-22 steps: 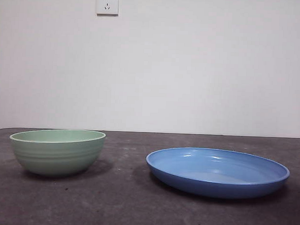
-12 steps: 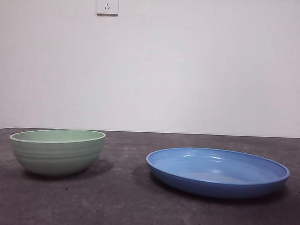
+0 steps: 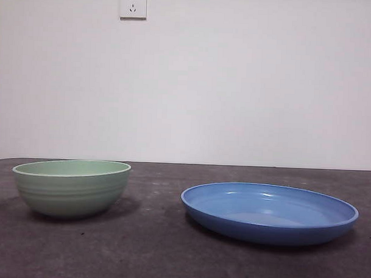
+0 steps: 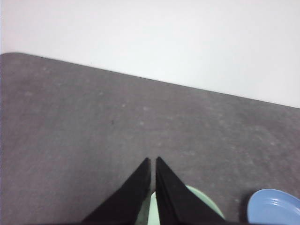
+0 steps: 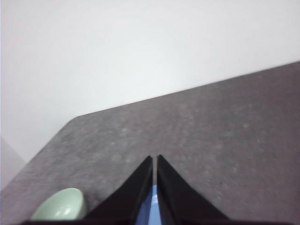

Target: Place the green bowl on the blue plate

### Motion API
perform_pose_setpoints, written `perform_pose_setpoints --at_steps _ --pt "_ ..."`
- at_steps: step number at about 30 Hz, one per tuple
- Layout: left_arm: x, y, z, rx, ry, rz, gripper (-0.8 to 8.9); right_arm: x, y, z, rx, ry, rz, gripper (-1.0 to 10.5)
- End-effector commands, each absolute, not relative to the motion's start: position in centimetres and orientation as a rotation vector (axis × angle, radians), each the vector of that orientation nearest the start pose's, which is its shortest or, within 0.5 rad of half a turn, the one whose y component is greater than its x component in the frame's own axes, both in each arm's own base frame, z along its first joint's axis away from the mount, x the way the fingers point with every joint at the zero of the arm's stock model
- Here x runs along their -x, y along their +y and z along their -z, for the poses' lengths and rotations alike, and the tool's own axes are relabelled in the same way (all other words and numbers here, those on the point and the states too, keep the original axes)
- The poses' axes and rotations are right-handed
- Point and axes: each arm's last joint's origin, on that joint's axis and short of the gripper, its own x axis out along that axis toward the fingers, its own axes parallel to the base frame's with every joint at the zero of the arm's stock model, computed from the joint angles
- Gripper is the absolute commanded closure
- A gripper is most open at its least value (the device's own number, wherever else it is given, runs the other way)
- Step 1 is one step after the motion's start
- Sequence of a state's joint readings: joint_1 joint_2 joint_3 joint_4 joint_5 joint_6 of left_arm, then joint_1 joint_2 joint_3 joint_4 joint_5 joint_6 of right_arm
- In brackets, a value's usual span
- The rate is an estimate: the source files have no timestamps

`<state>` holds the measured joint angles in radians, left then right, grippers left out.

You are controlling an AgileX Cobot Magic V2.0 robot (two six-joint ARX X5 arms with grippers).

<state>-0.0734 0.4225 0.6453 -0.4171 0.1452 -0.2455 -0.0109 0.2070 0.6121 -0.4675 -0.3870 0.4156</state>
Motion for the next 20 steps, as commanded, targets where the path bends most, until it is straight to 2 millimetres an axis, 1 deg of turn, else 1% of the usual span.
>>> perform_pose_setpoints --at_steps 1,4,6,10,15,20 --pt "-10.5 -1.4 -32.7 0.232 0.224 0.257 7.96 -5.6 1.1 -32.4 -0.381 0.13 -0.395 9.4" --pt "-11.5 -1.8 -34.4 0.243 0.255 0.361 7.96 -6.1 1.2 -34.1 -0.35 0.165 -0.403 9.4" --pt "-12.1 -2.0 -35.2 0.251 0.277 0.426 7.96 -6.7 1.2 -34.8 -0.344 0.196 -0.431 9.4" --pt "-13.7 -2.8 -36.3 0.269 0.34 0.572 7.95 -8.4 1.6 -36.2 -0.338 0.277 -0.552 9.4" --pt "-15.2 -3.8 -36.1 0.264 0.398 0.674 7.95 -10.1 2.0 -36.7 -0.296 0.364 -0.621 9.4" --pt "-15.6 -5.1 -35.3 0.247 0.475 0.744 7.95 -11.1 3.1 -36.2 -0.237 0.471 -0.71 9.4"
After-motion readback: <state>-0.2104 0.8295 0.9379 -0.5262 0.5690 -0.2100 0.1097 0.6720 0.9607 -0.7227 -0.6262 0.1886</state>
